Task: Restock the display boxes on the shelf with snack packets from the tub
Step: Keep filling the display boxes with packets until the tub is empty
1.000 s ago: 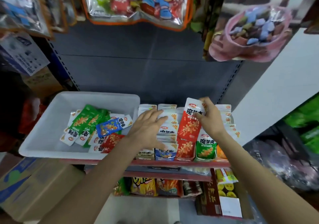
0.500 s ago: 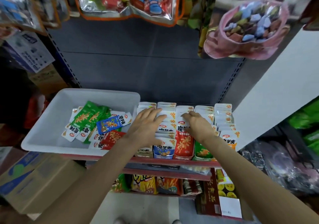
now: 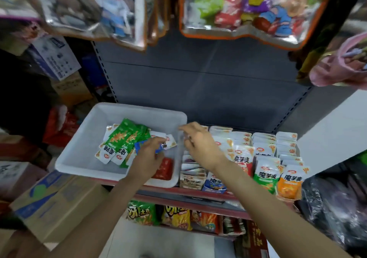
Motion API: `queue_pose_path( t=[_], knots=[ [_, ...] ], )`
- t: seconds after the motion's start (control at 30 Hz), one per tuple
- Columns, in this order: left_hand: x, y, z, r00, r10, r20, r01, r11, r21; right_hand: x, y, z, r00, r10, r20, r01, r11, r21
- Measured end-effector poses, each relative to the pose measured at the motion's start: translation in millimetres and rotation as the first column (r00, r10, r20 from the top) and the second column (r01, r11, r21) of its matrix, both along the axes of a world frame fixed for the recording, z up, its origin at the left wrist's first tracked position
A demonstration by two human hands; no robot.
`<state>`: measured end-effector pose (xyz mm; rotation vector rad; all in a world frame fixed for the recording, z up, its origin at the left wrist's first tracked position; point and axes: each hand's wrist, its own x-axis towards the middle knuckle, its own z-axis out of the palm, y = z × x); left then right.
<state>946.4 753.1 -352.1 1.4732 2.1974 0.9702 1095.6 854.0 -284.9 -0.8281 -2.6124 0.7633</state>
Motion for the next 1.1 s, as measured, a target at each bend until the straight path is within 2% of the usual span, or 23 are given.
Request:
queue_pose_path(
  t=[0.07, 0.13, 0.23, 0.37, 0.5, 0.6, 0.7, 0.83, 0.93, 1.0, 1.1],
  knots=[
    [-28.3, -6.7, -10.1, 0.997, 0.074, 0.004, -0.074, 0.993, -0.090, -34.7, -13.2, -8.7, 0.997, 0.046, 0.054, -0.042, 0.996, -0.072],
    [-56.3, -10.3, -23.5, 0.995, 0.100, -0.021, -0.102, 0.959, -0.266, -65.8, -23.4, -22.9, 0.986, 0.075, 0.152, -0.054, 0.989, -0.139],
    [-87.8, -11.9, -41.9, 0.995, 0.081, -0.062, -0.102, 0.831, -0.547, -99.5, -33.6, -53.5, 0.927, 0.129, 0.353, -0.054, 0.975, -0.213],
    [-104.3, -9.3, -40.5, 0.994, 0.094, 0.064, -0.028, 0.749, -0.662, -118.1, -46.1, -82.5, 0.794, 0.189, 0.578, 0.000, 0.950, -0.312],
    [-113.6, -8.9, -41.7, 0.962, 0.212, 0.171, -0.038, 0.725, -0.688, -122.0, -50.7, -84.9, 0.734, 0.227, 0.640, 0.014, 0.937, -0.348],
    [-113.3, -7.2, -43.0, 0.960, 0.262, 0.101, -0.134, 0.744, -0.655, -117.1, -46.7, -88.2, 0.742, 0.216, 0.634, 0.027, 0.936, -0.351],
    [-112.3, -11.2, -36.0, 0.959, 0.280, 0.038, -0.208, 0.793, -0.573, -111.9, -45.2, -83.0, 0.812, 0.165, 0.560, 0.052, 0.935, -0.351],
    [-103.2, -23.1, -7.3, 0.959, 0.268, 0.092, -0.226, 0.919, -0.322, -109.0, -43.4, -66.7, 0.952, -0.011, 0.306, 0.091, 0.964, -0.249],
    [-97.3, -29.5, 18.8, 0.989, 0.139, 0.045, -0.135, 0.987, -0.092, -110.0, -37.4, -53.5, 0.988, -0.133, 0.084, 0.152, 0.942, -0.299],
    [-93.0, -31.1, 32.7, 0.999, 0.050, -0.009, -0.050, 0.999, 0.009, -105.4, -32.4, -42.8, 0.988, -0.154, -0.012, 0.137, 0.911, -0.390],
    [-76.0, -27.6, 57.7, 0.998, -0.055, 0.018, 0.053, 0.990, 0.128, -87.8, -23.5, -23.8, 0.973, -0.167, -0.159, 0.079, 0.889, -0.452]
  ],
)
